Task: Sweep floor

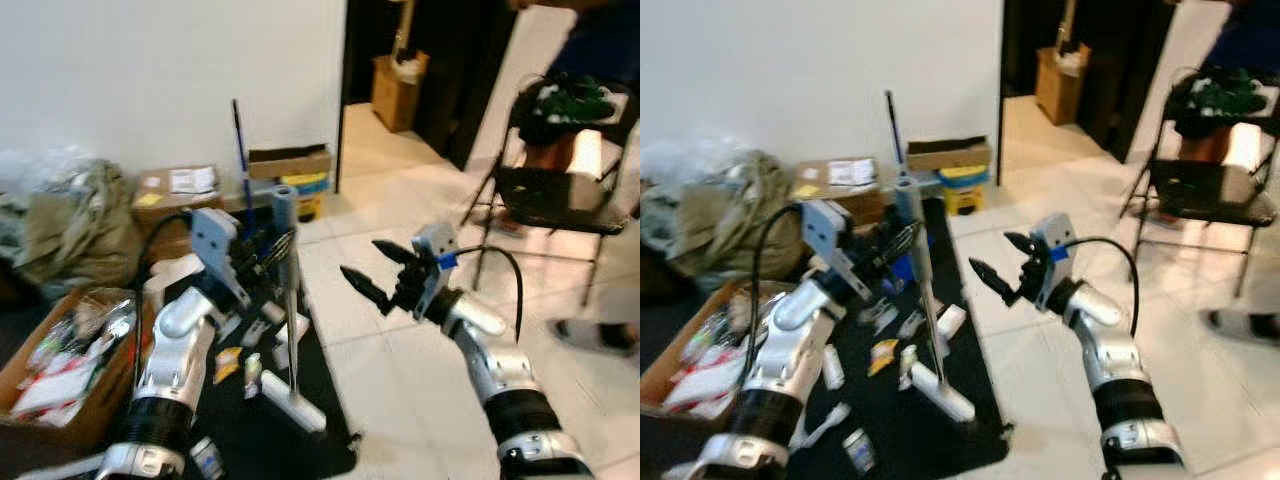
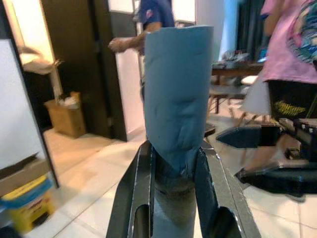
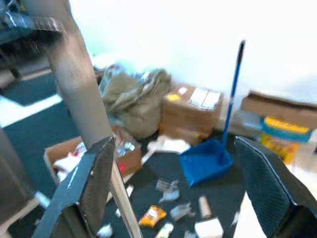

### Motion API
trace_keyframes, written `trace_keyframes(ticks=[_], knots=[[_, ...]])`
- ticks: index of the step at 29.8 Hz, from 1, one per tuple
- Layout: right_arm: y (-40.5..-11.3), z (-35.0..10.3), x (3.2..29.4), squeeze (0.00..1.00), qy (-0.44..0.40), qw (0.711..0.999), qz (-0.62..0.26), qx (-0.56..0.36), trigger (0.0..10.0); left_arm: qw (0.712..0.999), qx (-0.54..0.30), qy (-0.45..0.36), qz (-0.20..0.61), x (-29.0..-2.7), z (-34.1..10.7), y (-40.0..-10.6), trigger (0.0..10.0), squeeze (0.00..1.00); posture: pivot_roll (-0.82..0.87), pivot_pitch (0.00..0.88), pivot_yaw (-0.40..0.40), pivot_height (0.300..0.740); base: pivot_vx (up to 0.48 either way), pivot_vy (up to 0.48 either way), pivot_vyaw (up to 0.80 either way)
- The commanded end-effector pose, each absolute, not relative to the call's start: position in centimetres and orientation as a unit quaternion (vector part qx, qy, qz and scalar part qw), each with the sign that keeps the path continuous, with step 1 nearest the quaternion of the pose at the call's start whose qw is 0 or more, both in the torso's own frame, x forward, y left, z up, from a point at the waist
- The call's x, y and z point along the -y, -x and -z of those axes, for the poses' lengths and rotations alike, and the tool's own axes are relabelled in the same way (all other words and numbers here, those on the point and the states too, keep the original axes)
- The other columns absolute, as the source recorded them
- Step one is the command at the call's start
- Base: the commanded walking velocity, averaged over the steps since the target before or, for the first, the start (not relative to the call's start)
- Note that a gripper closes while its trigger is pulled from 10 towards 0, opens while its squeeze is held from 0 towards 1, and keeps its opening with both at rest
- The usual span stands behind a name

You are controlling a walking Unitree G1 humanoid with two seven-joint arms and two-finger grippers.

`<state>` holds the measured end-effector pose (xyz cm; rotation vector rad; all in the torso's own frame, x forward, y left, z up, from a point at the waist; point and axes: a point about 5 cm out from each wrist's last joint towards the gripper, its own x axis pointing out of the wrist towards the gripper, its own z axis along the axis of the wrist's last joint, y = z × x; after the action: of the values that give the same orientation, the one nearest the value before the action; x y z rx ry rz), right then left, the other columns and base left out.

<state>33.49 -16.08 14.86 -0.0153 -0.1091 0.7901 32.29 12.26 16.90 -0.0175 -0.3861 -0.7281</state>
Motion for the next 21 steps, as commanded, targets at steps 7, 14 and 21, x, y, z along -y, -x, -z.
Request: trace_keyframes(ticks=[7,14,21], knots=[[-32.3,-16.0,13.7,0.00,0.006,0.888,-0.455,0.064,10.0,0.884,0.220,-0.022,0.412,-12.1,-18.8,-31.3,10.0,0.00,-0.09,0.000,0.003,0.740,0.000,0.000,0.00],[-31.7,-16.8,12.8,0.00,0.006,0.872,-0.485,0.068,10.0,0.876,0.222,-0.026,0.428,-11.7,-19.1,-30.9,10.0,0.00,-0.09,0.000,0.003,0.740,0.000,0.000,0.00],[-32.3,-17.6,12.2,0.00,0.050,0.883,-0.462,0.073,10.0,0.871,0.218,-0.024,0.440,-10.7,-19.0,-30.4,10.0,0.00,-0.10,0.000,0.005,0.740,0.000,0.000,0.00]])
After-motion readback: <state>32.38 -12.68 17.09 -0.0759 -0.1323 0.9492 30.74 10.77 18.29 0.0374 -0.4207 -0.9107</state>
